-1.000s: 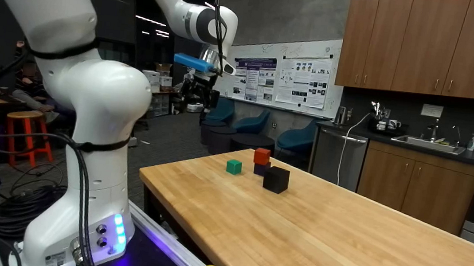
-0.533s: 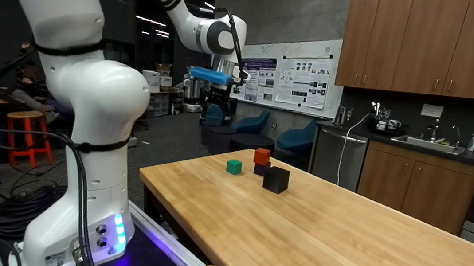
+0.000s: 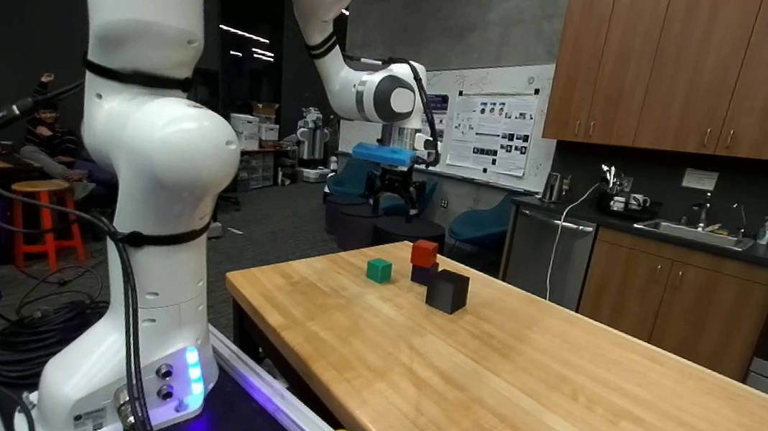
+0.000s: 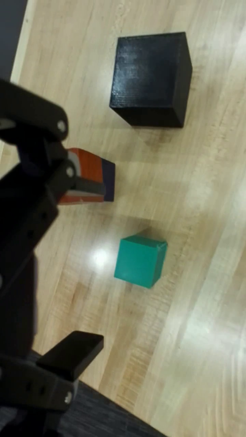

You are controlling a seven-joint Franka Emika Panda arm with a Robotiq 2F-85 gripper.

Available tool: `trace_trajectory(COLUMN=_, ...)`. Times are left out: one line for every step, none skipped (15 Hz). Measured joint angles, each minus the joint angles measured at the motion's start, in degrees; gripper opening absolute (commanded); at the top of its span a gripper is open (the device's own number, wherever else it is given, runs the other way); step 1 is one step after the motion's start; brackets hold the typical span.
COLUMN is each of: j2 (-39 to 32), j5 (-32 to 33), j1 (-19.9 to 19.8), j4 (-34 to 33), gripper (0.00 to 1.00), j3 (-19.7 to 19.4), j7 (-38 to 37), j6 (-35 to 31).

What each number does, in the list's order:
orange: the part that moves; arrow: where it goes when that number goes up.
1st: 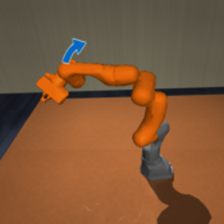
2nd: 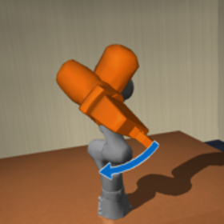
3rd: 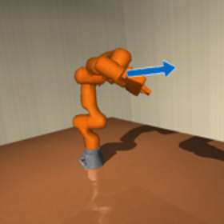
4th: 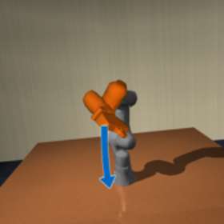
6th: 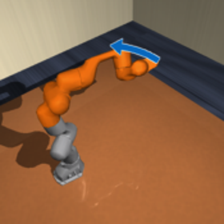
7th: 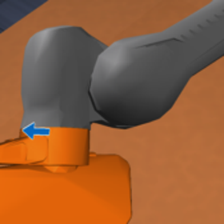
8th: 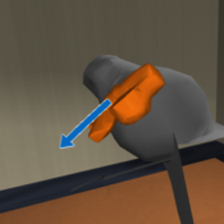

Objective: Move the red block to the top of the green block.

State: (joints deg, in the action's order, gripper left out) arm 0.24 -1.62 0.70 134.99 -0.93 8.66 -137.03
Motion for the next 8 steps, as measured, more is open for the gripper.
trace_trajectory(j2=-1.99, j5=1.21, j1=-0.45, j4=-1.82, gripper=1.00, j3=-0.19, j7=-0.01, j6=-0.29)
trace_trajectory(j2=-3.83, j5=2.29, j1=-0.86, j4=-3.57, gripper=1.00, j3=-0.41, j7=-0.01, j6=-0.40)
trace_trajectory(j2=-5.59, j5=3.14, j1=-1.23, j4=-5.29, gripper=1.00, j3=-0.65, j7=-0.01, j6=-0.40)
trace_trajectory(j2=-7.18, j5=3.86, j1=-1.55, j4=-6.86, gripper=1.00, j3=-0.87, j7=0.00, j6=-0.40)
trace_trajectory(j2=-8.68, j5=4.55, j1=-1.85, j4=-8.30, gripper=1.00, j3=-1.05, j7=0.01, j6=-0.39)
trace_trajectory(j2=-10.09, j5=5.15, j1=-2.10, j4=-9.60, gripper=1.00, j3=-1.19, j7=0.01, j6=-0.38)
trace_trajectory(j2=-11.38, j5=5.64, j1=-2.24, j4=-10.76, gripper=1.00, j3=-1.29, j7=0.01, j6=-0.38)
trace_trajectory(j2=-12.61, j5=6.08, j1=-2.35, j4=-11.82, gripper=1.00, j3=-1.35, j7=0.02, j6=-0.37)
